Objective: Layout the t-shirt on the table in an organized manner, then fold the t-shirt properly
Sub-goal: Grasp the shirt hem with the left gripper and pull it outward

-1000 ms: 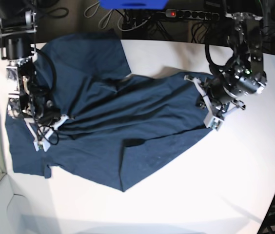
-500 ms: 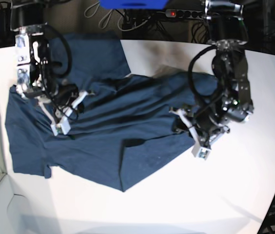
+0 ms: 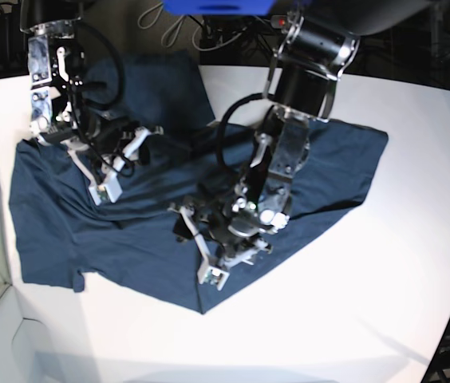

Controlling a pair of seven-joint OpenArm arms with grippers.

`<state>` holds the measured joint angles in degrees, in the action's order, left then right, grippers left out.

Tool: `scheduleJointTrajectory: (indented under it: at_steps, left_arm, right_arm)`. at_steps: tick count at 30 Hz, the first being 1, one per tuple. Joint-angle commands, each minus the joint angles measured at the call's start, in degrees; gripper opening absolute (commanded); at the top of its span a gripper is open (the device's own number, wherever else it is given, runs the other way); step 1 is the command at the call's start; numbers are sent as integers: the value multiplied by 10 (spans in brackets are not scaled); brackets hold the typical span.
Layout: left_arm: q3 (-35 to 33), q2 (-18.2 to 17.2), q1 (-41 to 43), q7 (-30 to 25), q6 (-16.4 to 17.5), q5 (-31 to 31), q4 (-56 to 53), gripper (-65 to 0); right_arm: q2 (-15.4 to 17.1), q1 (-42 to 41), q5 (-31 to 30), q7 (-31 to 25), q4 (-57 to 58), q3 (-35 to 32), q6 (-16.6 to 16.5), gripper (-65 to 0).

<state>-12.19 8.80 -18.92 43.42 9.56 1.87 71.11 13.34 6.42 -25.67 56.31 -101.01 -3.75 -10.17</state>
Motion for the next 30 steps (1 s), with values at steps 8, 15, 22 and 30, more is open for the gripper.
scheduleJointTrajectory:
  at_steps: [8, 15, 22, 30]
  left_arm:
    - [-13, 2, -58, -83, -83, 0, -71, -218]
    - [-12, 2, -103, -153, -90, 1, -205, -218]
    - [-12, 2, -105, -164, -88, -2, -251, -218]
    - [-10, 2, -105, -164, -90, -2, -261, -541]
  right_arm:
    - [4, 5, -4, -11, -10, 3, 1, -477]
    - [2, 3, -4, -10, -10, 2, 1, -477]
    - [1, 0, -4, -11, -10, 2, 1, -477]
    - [1, 0, -4, -14, -9, 2, 1, -477]
